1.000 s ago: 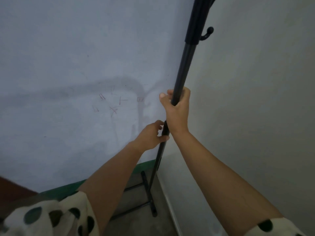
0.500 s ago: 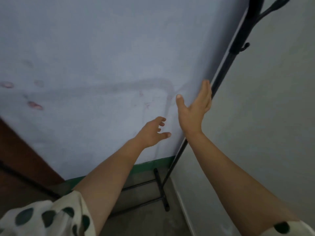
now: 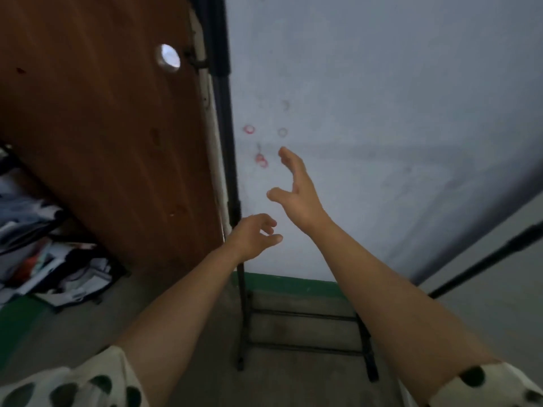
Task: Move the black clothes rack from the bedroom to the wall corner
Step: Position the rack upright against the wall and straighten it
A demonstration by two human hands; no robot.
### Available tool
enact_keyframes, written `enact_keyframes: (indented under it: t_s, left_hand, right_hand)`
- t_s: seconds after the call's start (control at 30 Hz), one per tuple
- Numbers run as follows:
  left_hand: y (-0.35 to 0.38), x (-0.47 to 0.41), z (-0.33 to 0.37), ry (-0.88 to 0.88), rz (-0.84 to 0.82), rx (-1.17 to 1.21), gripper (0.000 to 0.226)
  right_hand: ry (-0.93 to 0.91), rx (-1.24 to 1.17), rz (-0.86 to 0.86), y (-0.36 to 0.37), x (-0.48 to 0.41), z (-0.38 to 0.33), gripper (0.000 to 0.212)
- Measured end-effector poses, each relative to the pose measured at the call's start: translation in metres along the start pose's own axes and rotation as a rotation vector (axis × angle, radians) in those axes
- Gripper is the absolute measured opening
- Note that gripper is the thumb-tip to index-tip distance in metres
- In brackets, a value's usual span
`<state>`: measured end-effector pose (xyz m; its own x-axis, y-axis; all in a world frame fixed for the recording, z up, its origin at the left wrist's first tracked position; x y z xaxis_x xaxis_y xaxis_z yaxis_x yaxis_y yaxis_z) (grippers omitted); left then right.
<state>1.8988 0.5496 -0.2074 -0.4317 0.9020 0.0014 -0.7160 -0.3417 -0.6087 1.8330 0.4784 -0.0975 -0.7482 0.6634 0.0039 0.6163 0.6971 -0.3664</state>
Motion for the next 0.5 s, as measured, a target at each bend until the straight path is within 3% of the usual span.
enact_keyframes:
  t_s: [0.07, 0.17, 0.27, 0.37, 0.5]
  left_hand:
    - [-0.026, 0.012, -0.028, -0.060, 0.019, -0.083, 0.026]
    - [-0.049, 0.023, -0.057, -0.133, 0.055, -0.181, 0.030]
    - [-0.059, 0.022, -0.073, -0.141, 0.150, -0.132, 0.040]
    - [-0.045, 0.009, -0.068, -0.053, 0.107, 0.009, 0.060]
    - [-0.043, -0.002, -0.066, -0.025, 0.180, 0.054, 0.049]
  right_hand:
    - [0.007, -0.013, -0.134, 0.040, -0.008, -0.010, 0.081]
    - [-0.019, -0.050, -0.204, 0.074, -0.019, -0.021, 0.073]
    - [-0.029, -0.139, -0.168, 0.088, -0.030, -0.028, 0.045]
    - [0.001, -0.249, -0.109, 0.089, -0.041, -0.026, 0.016]
    - [-0.017, -0.242, -0.068, 0.092, -0.048, -0.025, 0.020]
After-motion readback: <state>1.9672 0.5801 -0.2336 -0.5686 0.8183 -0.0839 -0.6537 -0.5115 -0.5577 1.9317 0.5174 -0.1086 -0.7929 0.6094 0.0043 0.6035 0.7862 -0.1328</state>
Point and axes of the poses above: each hand's wrist, its own x-axis away from the middle knuckle, its own y-axis out of the palm, z = x × y, the point moved 9 cm from there along -x, towards the middle knuckle, and after that the axes turned 13 degrees about y, right-handed, at the moved point
